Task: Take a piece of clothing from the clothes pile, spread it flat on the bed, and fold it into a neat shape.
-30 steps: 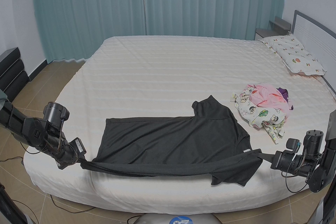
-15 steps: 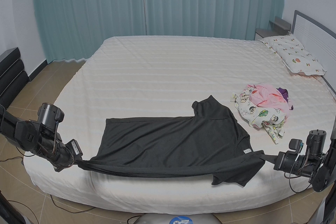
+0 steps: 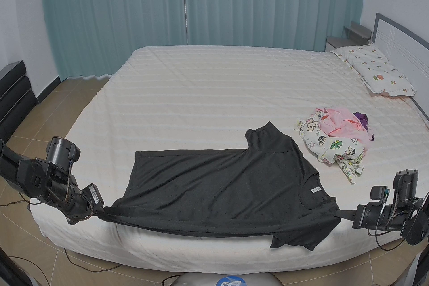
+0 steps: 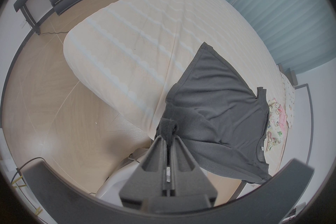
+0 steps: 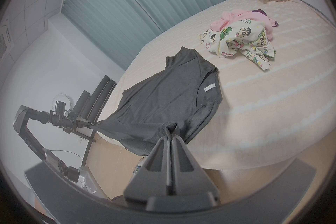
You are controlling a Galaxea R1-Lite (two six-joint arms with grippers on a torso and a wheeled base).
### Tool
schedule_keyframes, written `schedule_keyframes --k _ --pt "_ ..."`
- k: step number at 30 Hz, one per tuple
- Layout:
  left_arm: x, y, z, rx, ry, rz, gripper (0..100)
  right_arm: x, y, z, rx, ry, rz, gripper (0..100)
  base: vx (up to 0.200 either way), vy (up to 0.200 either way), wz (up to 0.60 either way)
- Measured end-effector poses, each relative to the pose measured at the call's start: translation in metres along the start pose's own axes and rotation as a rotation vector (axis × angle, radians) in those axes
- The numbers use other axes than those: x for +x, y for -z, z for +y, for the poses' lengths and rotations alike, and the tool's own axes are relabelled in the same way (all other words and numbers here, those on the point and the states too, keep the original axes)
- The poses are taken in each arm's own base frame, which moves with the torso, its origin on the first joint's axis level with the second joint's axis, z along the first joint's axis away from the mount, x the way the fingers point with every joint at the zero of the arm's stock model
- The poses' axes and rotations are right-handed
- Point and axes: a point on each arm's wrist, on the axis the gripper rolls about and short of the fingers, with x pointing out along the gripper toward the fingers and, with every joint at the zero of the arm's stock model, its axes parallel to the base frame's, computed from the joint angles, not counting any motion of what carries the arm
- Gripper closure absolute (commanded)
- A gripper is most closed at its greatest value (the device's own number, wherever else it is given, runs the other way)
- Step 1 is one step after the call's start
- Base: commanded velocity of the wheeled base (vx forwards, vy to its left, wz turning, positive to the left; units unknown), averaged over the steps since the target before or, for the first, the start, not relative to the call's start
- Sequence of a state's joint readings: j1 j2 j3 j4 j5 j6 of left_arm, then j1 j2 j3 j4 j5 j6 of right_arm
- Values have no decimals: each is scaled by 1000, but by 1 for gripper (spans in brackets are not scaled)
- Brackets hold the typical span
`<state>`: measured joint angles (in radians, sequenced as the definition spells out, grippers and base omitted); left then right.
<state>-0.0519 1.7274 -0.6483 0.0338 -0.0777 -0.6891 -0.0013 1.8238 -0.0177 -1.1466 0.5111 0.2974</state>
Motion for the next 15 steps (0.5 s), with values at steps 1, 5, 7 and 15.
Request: schedule_keyframes --k 1,5,7,15 --pt "0 1 1 11 -4 4 100 -1 1 0 -4 1 4 100 0 0 0" --pt "1 3 2 29 -8 8 100 -2 0 1 -17 -1 1 100 0 0 0" --pt "1 2 2 29 -6 7 100 -2 -1 2 -17 -2 -1 100 0 0 0" --pt "5 -7 -4 24 2 -5 100 15 -20 0 -40 -18 -38 100 0 0 0"
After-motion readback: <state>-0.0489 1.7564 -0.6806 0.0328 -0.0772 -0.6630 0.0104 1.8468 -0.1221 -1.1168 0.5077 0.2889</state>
